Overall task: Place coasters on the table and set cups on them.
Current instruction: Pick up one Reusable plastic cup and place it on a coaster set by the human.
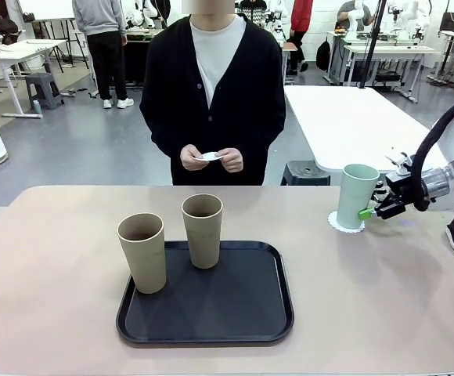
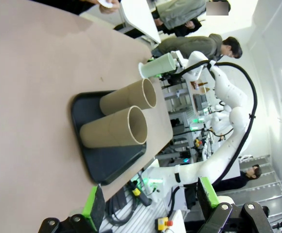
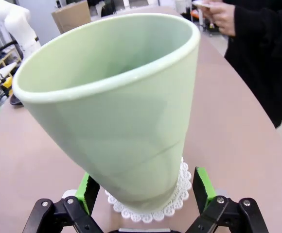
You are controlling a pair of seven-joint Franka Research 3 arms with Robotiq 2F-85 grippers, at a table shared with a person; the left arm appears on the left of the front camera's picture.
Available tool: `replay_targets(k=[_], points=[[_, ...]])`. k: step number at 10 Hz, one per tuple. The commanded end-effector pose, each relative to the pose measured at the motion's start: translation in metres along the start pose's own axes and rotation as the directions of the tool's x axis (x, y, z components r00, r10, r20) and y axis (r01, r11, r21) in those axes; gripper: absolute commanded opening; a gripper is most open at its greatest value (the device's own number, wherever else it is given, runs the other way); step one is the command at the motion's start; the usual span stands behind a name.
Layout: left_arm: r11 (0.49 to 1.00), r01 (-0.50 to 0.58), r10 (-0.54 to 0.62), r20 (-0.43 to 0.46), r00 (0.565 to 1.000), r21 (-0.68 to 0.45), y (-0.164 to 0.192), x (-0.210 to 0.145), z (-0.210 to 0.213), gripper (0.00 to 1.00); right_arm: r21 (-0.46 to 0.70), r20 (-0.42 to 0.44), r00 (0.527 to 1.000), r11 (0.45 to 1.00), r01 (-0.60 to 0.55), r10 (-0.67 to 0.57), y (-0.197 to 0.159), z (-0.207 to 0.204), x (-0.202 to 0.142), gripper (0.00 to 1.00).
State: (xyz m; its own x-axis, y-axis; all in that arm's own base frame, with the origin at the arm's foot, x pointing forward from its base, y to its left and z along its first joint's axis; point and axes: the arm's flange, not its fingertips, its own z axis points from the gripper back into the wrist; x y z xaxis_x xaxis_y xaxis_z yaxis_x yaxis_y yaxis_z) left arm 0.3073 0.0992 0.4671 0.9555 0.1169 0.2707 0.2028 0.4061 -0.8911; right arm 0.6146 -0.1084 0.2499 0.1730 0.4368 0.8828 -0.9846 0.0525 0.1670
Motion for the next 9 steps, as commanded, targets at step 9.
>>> replay_targets(k=[9], points=[[1.0, 0.0, 0.0, 0.008, 1.0, -0.008, -0.001, 0.001, -0.001, 1.0, -0.374, -0.387, 0.882, 0.92, 0.116, -0.268, 0.131, 0.114, 0.099, 1.0]])
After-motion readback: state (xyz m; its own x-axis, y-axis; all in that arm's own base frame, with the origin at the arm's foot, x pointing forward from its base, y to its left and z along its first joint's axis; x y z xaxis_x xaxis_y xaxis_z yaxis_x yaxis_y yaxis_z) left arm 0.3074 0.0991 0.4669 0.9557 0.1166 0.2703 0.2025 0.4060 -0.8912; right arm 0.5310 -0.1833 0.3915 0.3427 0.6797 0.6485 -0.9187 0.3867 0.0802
